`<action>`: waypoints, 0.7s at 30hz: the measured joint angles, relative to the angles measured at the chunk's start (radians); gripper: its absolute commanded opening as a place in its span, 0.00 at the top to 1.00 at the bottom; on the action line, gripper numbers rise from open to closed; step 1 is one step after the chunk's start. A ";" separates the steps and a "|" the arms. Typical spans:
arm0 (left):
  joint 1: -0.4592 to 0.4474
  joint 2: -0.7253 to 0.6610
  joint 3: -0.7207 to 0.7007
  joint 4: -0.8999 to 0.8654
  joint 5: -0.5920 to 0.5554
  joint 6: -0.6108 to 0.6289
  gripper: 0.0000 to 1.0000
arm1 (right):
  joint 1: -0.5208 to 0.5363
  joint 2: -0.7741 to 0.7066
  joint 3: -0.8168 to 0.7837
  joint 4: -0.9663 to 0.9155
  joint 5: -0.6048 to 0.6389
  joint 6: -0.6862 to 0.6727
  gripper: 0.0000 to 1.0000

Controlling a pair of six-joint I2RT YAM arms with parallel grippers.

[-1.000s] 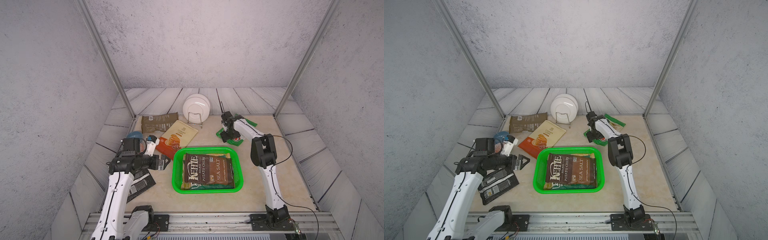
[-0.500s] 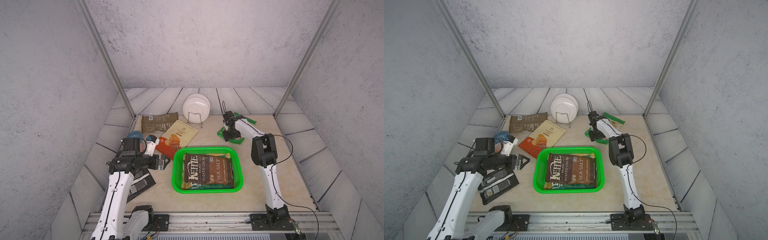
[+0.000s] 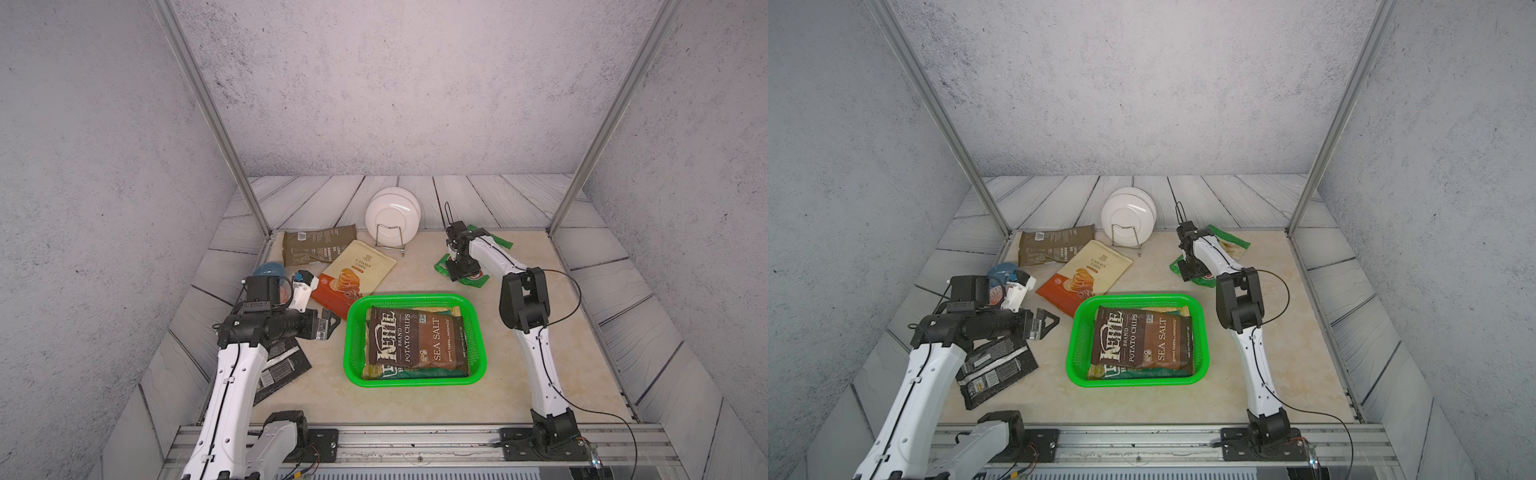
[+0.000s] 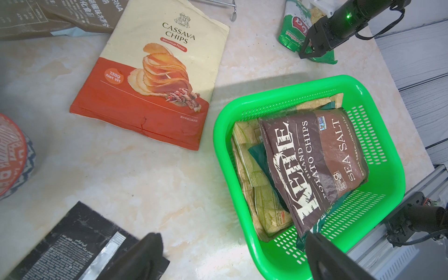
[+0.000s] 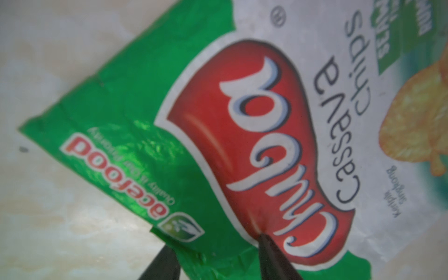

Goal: Put the potato chips into the basket
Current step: Pick up the potato chip from the center of the board.

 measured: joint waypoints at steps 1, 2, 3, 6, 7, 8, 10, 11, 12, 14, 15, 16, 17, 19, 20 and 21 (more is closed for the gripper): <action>0.000 0.000 0.000 0.000 -0.001 0.000 0.02 | 0.000 0.000 0.000 -0.003 0.000 0.004 0.68; 0.000 0.000 0.000 0.000 -0.001 0.000 0.01 | -0.001 0.000 0.000 -0.003 0.000 0.006 0.73; 0.000 0.000 0.000 0.000 -0.003 0.000 0.02 | -0.002 0.000 -0.002 -0.001 0.000 0.010 0.80; 0.000 0.003 0.000 0.000 -0.005 0.000 0.02 | -0.003 -0.012 -0.017 0.020 0.003 0.013 0.97; 0.000 0.005 0.000 0.000 -0.006 0.000 0.02 | -0.003 -0.020 -0.031 0.030 0.000 0.013 1.00; 0.000 0.006 0.000 0.000 -0.006 0.000 0.02 | -0.003 -0.029 -0.042 0.039 0.000 0.012 1.00; 0.000 0.008 0.000 0.000 -0.007 0.000 0.02 | -0.003 -0.048 -0.073 0.053 -0.002 0.010 1.00; 0.000 0.008 0.000 0.000 -0.007 0.000 0.01 | -0.003 -0.057 -0.085 0.055 -0.002 0.010 1.00; 0.000 0.008 0.000 0.000 -0.007 0.000 0.02 | -0.003 -0.067 -0.098 0.057 -0.003 0.010 1.00; 0.000 0.008 0.000 0.000 -0.007 0.000 0.01 | -0.003 -0.098 -0.131 0.062 -0.003 0.010 1.00; 0.000 0.008 0.000 0.000 -0.007 0.000 0.02 | -0.003 -0.116 -0.146 0.062 -0.003 0.011 1.00; 0.000 0.008 0.000 0.000 -0.007 0.000 0.02 | -0.003 -0.134 -0.156 0.061 -0.007 0.012 1.00; 0.000 0.008 0.000 0.000 -0.007 0.000 0.02 | -0.003 -0.152 -0.163 0.061 -0.013 0.013 1.00; 0.000 0.008 0.000 0.000 -0.007 0.000 0.02 | -0.003 -0.196 -0.178 0.064 -0.023 0.021 1.00; 0.000 0.008 0.000 0.000 -0.007 0.000 0.01 | -0.003 -0.223 -0.187 0.066 -0.029 0.024 1.00; 0.000 0.008 0.000 0.000 -0.007 0.000 0.01 | -0.003 -0.253 -0.197 0.067 -0.038 0.027 1.00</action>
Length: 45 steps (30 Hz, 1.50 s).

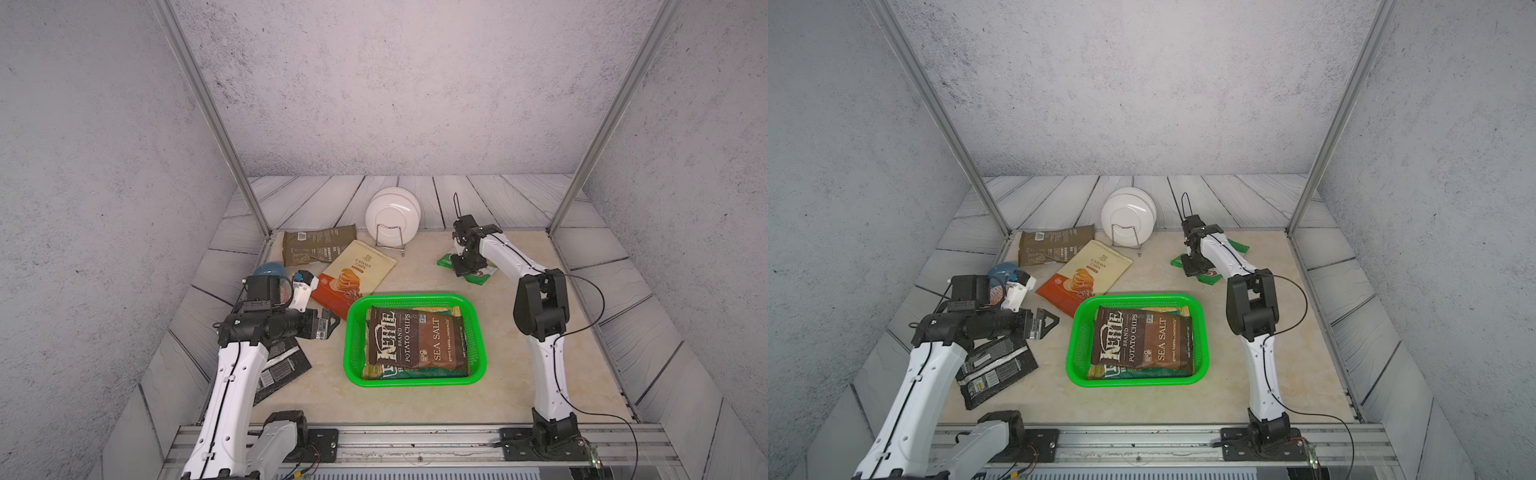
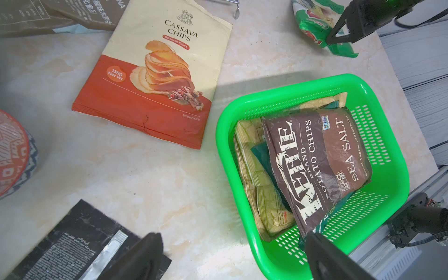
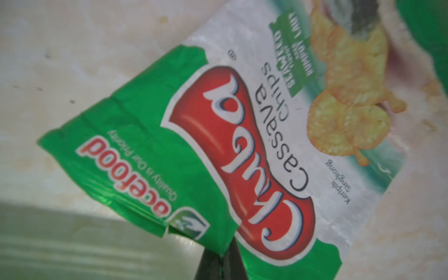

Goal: Put the potato chips into the basket
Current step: Pick up the potato chip from the center of the board.

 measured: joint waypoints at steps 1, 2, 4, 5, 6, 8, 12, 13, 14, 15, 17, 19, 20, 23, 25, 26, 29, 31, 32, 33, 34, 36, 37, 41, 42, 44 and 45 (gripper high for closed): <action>0.000 0.000 0.000 0.000 0.000 0.000 0.02 | 0.000 -0.026 -0.007 0.000 -0.006 0.003 1.00; 0.000 0.000 0.000 0.000 0.000 0.000 0.02 | 0.000 -0.049 -0.011 -0.002 -0.010 0.006 1.00; 0.000 0.000 0.000 0.000 0.000 0.000 0.02 | 0.000 -0.092 -0.014 -0.001 -0.018 0.014 1.00; 0.000 0.000 0.000 0.000 0.000 0.000 0.02 | 0.000 -0.109 -0.014 -0.001 -0.025 0.019 1.00; 0.000 0.000 0.000 0.000 0.000 0.000 0.02 | 0.000 -0.123 -0.015 -0.001 -0.029 0.022 1.00; 0.000 0.000 0.000 0.000 0.000 0.000 0.02 | 0.000 -0.148 -0.020 -0.002 -0.036 0.027 1.00; 0.000 0.000 0.000 0.000 0.000 0.000 0.01 | 0.000 -0.189 -0.039 -0.005 -0.037 0.030 1.00; 0.000 0.000 0.000 0.000 0.000 0.000 0.02 | 0.000 -0.197 -0.045 -0.006 -0.037 0.030 1.00; 0.000 0.000 0.000 0.000 0.000 0.000 0.02 | 0.000 -0.208 -0.054 -0.006 -0.039 0.030 1.00; 0.000 0.000 0.000 0.000 0.000 0.000 0.02 | 0.000 -0.223 -0.065 -0.006 -0.042 0.030 1.00; 0.000 0.000 0.000 0.000 0.000 0.000 0.01 | 0.000 -0.253 -0.087 -0.006 -0.049 0.029 1.00; 0.000 0.000 0.000 0.000 0.000 0.000 0.01 | 0.000 -0.286 -0.110 -0.003 -0.055 0.026 1.00; 0.000 0.000 0.000 0.000 0.000 0.000 0.02 | 0.000 -0.307 -0.124 -0.002 -0.059 0.025 1.00; 0.000 0.000 0.000 0.000 0.000 0.000 0.01 | 0.000 -0.375 -0.164 0.001 -0.078 0.019 1.00; 0.000 0.000 0.000 0.000 0.000 0.000 0.02 | 0.000 -0.418 -0.183 0.002 -0.092 0.018 1.00; 0.000 0.000 0.000 0.000 0.000 0.000 0.02 | 0.000 -0.441 -0.194 0.004 -0.100 0.018 1.00; 0.000 0.000 0.000 0.000 0.000 0.000 0.01 | 0.000 -0.517 -0.246 0.023 -0.137 0.018 1.00; 0.000 0.000 0.000 0.000 0.000 0.000 0.02 | 0.000 -0.570 -0.288 0.031 -0.169 0.018 1.00; 0.000 0.000 0.000 0.000 0.001 0.000 0.01 | 0.000 -0.599 -0.312 0.037 -0.191 0.018 1.00; 0.000 -0.001 0.000 0.000 0.002 0.000 0.02 | 0.000 -0.627 -0.334 0.041 -0.214 0.017 1.00; 0.000 -0.002 0.000 0.000 0.005 0.001 0.02 | 0.000 -0.652 -0.354 0.045 -0.239 0.016 1.00; 0.000 -0.008 0.000 0.000 0.020 0.003 0.01 | 0.004 -0.704 -0.391 0.050 -0.292 0.014 1.00; 0.000 -0.014 -0.001 0.000 0.029 0.006 0.01 | 0.007 -0.724 -0.404 0.050 -0.313 0.014 1.00; 0.000 -0.064 -0.003 0.000 0.076 0.045 0.02 | 0.030 -0.817 -0.454 0.050 -0.411 0.013 1.00; 0.000 -0.080 -0.003 0.001 0.085 0.060 0.02 | 0.039 -0.840 -0.466 0.049 -0.437 0.013 1.00; 0.000 -0.105 -0.003 0.008 0.099 0.095 0.01 | 0.061 -0.874 -0.482 0.045 -0.480 0.013 1.00; 0.000 -0.114 -0.003 0.011 0.106 0.115 0.02 | 0.075 -0.888 -0.491 0.045 -0.501 0.013 1.00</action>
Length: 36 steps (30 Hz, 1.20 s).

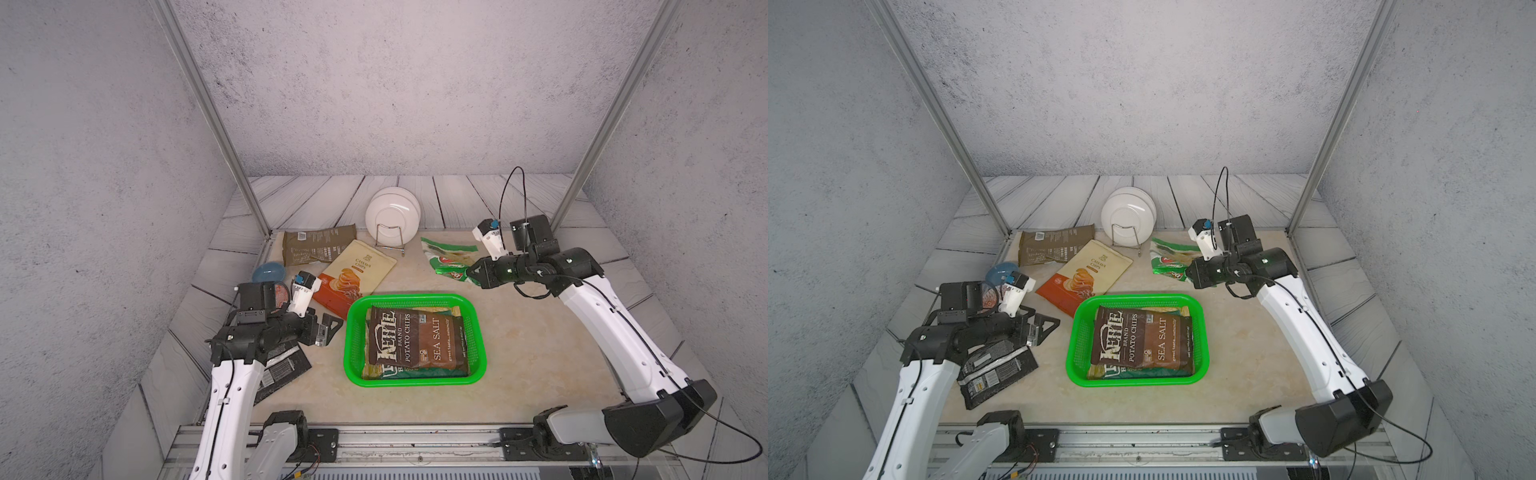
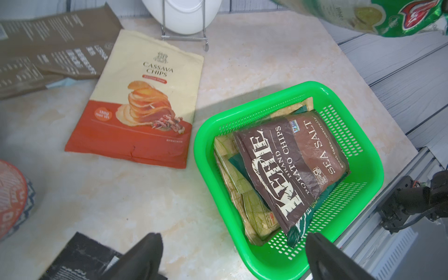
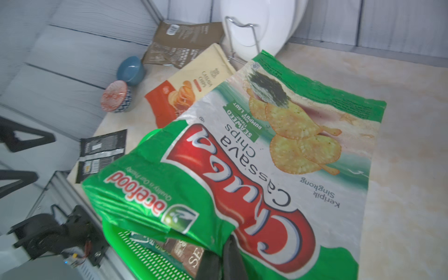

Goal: Put the potato chips into the basket
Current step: Pick up the potato chip from the center of the board, then place the potato chip in the basket.

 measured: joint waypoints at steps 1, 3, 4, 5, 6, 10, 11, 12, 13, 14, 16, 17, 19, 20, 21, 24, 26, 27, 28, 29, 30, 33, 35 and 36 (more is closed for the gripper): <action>0.000 -0.003 0.001 0.002 0.005 0.019 0.01 | 0.013 -0.012 -0.008 0.000 -0.021 0.000 1.00; 0.000 -0.001 0.012 0.001 0.011 0.061 0.01 | 0.043 -0.036 -0.032 -0.001 -0.073 -0.004 1.00; 0.000 0.003 0.021 -0.002 0.014 0.081 0.01 | 0.055 -0.043 -0.041 -0.001 -0.095 -0.007 1.00; 0.000 0.010 0.036 -0.009 0.020 0.106 0.00 | 0.069 -0.050 -0.051 -0.002 -0.122 -0.013 1.00; 0.000 0.016 0.053 -0.015 0.027 0.136 0.05 | 0.082 -0.054 -0.061 -0.004 -0.150 -0.020 1.00; 0.000 0.024 0.113 -0.045 0.063 0.256 0.04 | 0.118 -0.068 -0.092 0.001 -0.267 -0.042 1.00; 0.000 0.024 0.122 -0.053 0.074 0.286 0.04 | 0.122 -0.074 -0.101 0.004 -0.300 -0.047 1.00; 0.000 0.025 0.133 -0.067 0.085 0.324 0.04 | 0.124 -0.079 -0.108 0.009 -0.327 -0.051 1.00; 0.000 0.026 0.140 -0.079 0.096 0.359 0.04 | 0.126 -0.083 -0.114 0.013 -0.349 -0.055 1.00; 0.000 0.028 0.146 -0.095 0.106 0.397 0.04 | 0.128 -0.088 -0.121 0.022 -0.379 -0.059 1.00; 0.000 0.033 0.150 -0.119 0.127 0.476 0.04 | 0.129 -0.092 -0.129 0.033 -0.432 -0.065 1.00; 0.000 0.037 0.150 -0.130 0.135 0.516 0.03 | 0.130 -0.093 -0.134 0.039 -0.461 -0.070 1.00; 0.000 0.042 0.149 -0.142 0.151 0.586 0.03 | 0.133 -0.093 -0.144 0.048 -0.511 -0.080 1.00; 0.000 0.043 0.148 -0.143 0.160 0.627 0.03 | 0.135 -0.094 -0.151 0.053 -0.538 -0.086 1.00; 0.000 0.042 0.145 -0.142 0.169 0.658 0.02 | 0.137 -0.095 -0.157 0.056 -0.555 -0.091 1.00; 0.000 0.029 0.117 -0.122 0.198 0.749 0.01 | 0.146 -0.096 -0.171 0.056 -0.607 -0.111 1.00; -0.006 0.023 0.093 -0.101 0.216 0.792 0.00 | 0.153 -0.096 -0.171 0.051 -0.632 -0.127 1.00; -0.011 0.023 0.086 -0.091 0.220 0.799 0.00 | 0.155 -0.096 -0.171 0.050 -0.641 -0.133 1.00; -0.021 0.024 0.077 -0.077 0.222 0.806 0.00 | 0.158 -0.096 -0.171 0.048 -0.652 -0.138 1.00; -0.033 0.030 0.073 -0.065 0.224 0.807 0.00 | 0.161 -0.096 -0.171 0.047 -0.658 -0.145 1.00; -0.043 0.039 0.071 -0.055 0.226 0.808 0.00 | 0.163 -0.096 -0.171 0.047 -0.661 -0.149 1.00; -0.086 0.083 0.070 -0.022 0.225 0.803 0.02 | 0.169 -0.096 -0.171 0.047 -0.676 -0.155 1.00; -0.124 0.119 0.060 0.018 0.210 0.782 0.02 | 0.174 -0.096 -0.171 0.047 -0.684 -0.160 1.00; -0.139 0.130 0.054 0.035 0.203 0.771 0.02 | 0.175 -0.096 -0.171 0.046 -0.687 -0.163 1.00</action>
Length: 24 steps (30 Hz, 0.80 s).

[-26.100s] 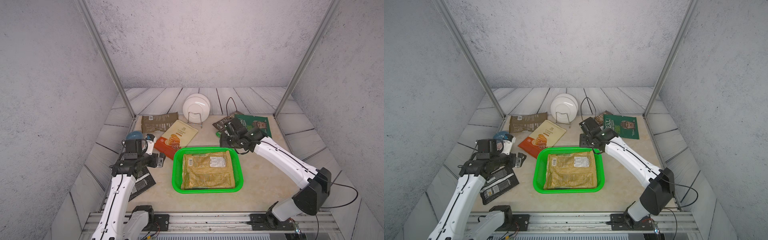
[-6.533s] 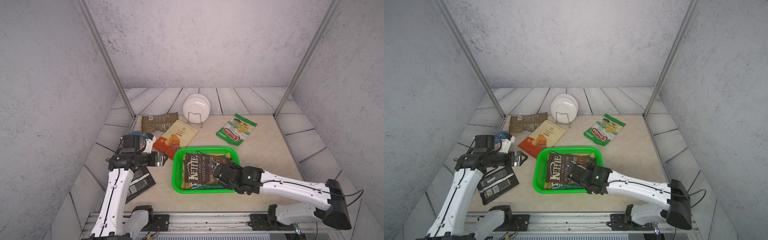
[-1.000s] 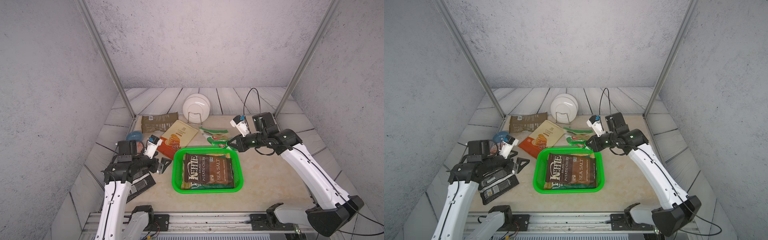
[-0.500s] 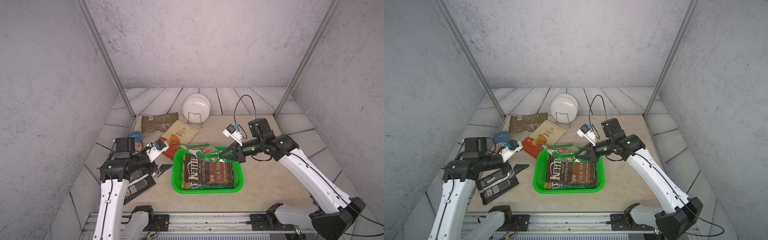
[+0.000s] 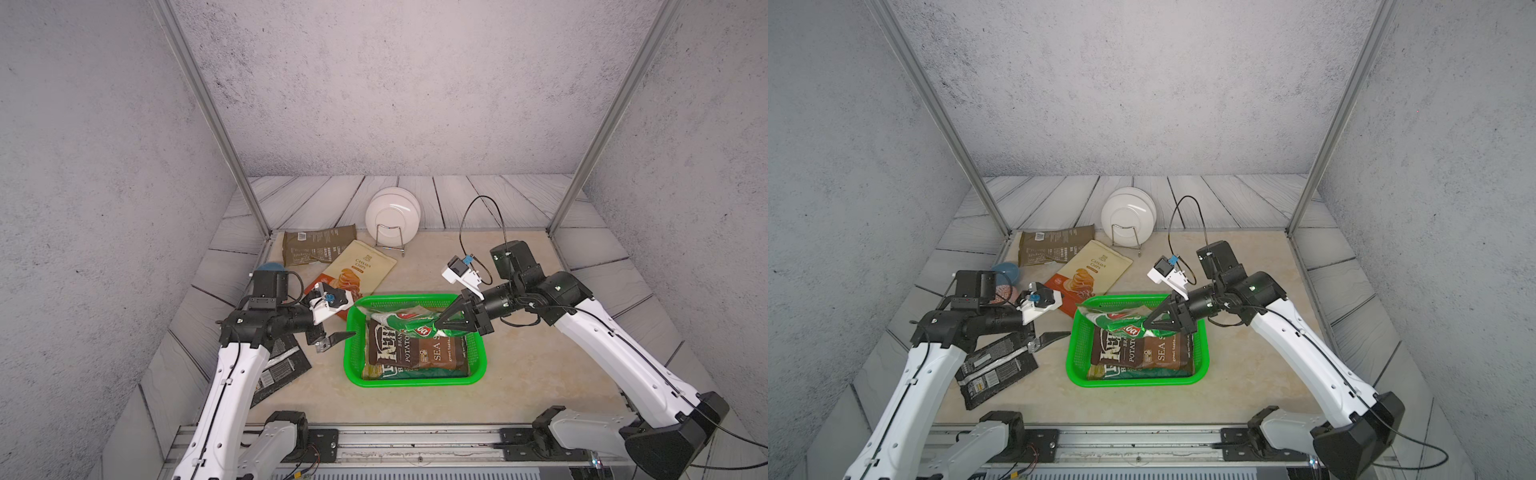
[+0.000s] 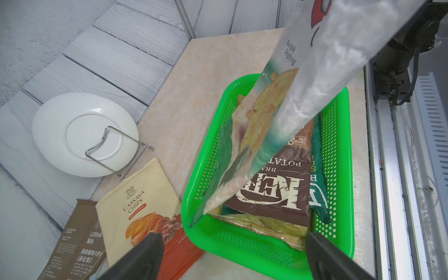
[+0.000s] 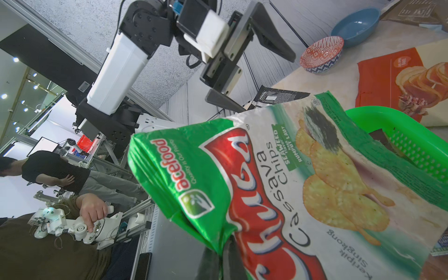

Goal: Put the potato chips into the basket
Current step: Place the potato chip in the basket.

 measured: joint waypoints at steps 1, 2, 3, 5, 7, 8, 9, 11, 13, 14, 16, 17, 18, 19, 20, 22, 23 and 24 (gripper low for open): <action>-0.019 0.014 -0.009 0.022 -0.011 -0.008 0.02 | 0.002 0.000 0.001 -0.002 -0.003 -0.004 1.00; -0.034 0.027 -0.016 0.041 -0.022 -0.019 0.02 | 0.005 0.000 0.002 -0.004 -0.006 -0.008 1.00; -0.045 0.038 -0.020 0.053 -0.029 -0.023 0.03 | 0.008 0.000 0.004 -0.007 -0.007 -0.010 1.00; -0.068 0.064 -0.021 0.077 -0.048 -0.033 0.04 | 0.013 0.000 0.008 -0.011 -0.014 -0.014 1.00; -0.085 0.089 -0.021 0.106 -0.064 -0.043 0.04 | 0.016 0.000 0.012 -0.018 -0.019 -0.019 1.00; -0.092 0.101 -0.021 0.119 -0.070 -0.050 0.04 | 0.017 0.000 0.014 -0.021 -0.023 -0.021 1.00; -0.095 0.111 -0.021 0.128 -0.076 -0.054 0.05 | 0.018 -0.001 0.015 -0.023 -0.024 -0.024 1.00; -0.101 0.131 -0.021 0.151 -0.083 -0.064 0.05 | 0.019 -0.004 0.015 -0.024 -0.025 -0.029 1.00; -0.106 0.145 -0.021 0.160 -0.084 -0.069 0.09 | 0.019 -0.007 0.015 -0.024 -0.027 -0.031 1.00; -0.111 0.151 -0.021 0.163 -0.084 -0.070 0.14 | 0.019 -0.008 0.015 -0.024 -0.030 -0.032 1.00; -0.121 0.161 -0.021 0.165 -0.084 -0.070 0.29 | 0.020 -0.008 0.015 -0.023 -0.032 -0.033 1.00; -0.126 0.166 -0.021 0.169 -0.083 -0.067 0.39 | 0.020 -0.008 0.015 -0.023 -0.032 -0.033 1.00; -0.129 0.170 -0.021 0.169 -0.082 -0.072 0.46 | 0.020 -0.008 0.015 -0.023 -0.032 -0.033 1.00; -0.131 0.172 -0.021 0.171 -0.083 -0.072 0.55 | 0.020 -0.008 0.015 -0.022 -0.032 -0.033 1.00; -0.132 0.175 -0.021 0.172 -0.085 -0.070 0.64 | 0.020 -0.008 0.015 -0.022 -0.032 -0.034 1.00; -0.132 0.176 -0.021 0.170 -0.091 -0.072 0.81 | 0.020 -0.009 0.015 -0.022 -0.028 -0.034 1.00; -0.132 0.175 -0.021 0.171 -0.097 -0.066 0.88 | 0.020 -0.011 0.015 -0.021 -0.023 -0.034 1.00; -0.132 0.174 -0.023 0.171 -0.103 -0.064 0.95 | 0.020 -0.013 0.014 -0.021 -0.018 -0.034 1.00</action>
